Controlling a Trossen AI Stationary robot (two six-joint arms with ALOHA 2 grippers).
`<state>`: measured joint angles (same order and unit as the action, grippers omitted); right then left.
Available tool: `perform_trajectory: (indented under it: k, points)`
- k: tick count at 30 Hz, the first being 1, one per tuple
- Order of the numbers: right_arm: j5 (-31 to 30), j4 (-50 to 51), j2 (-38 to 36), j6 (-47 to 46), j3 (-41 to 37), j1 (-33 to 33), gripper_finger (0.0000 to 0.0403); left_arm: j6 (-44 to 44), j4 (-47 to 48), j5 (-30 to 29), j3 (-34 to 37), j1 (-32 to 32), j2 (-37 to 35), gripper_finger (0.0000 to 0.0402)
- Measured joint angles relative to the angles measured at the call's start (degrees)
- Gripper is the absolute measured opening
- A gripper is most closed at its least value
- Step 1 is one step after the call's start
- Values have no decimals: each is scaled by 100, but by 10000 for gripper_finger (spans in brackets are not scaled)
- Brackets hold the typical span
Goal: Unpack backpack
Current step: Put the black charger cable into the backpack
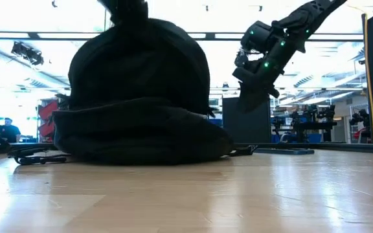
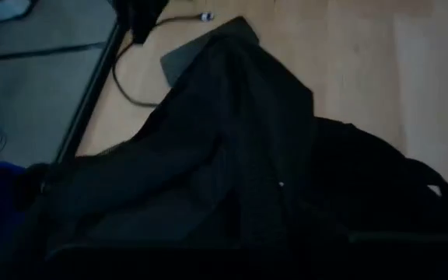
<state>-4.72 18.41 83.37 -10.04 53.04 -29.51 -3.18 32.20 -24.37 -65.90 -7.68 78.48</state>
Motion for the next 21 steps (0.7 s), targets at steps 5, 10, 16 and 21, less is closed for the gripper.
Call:
perform_trajectory:
  k: [5,10,16,21]
  points:
    - [-258,1110,-4,-315,-18,-259,205,-68,8,-105,56,168,0,0]
    - [-405,1614,-4,-905,-349,-615,199,-31,-27,-108,56,164,2,0]
    - [426,195,-4,-802,-722,-490,178,23,-73,-111,58,166,4,0]
    - [394,-942,194,-542,-696,80,161,26,-168,-111,58,166,22,0]
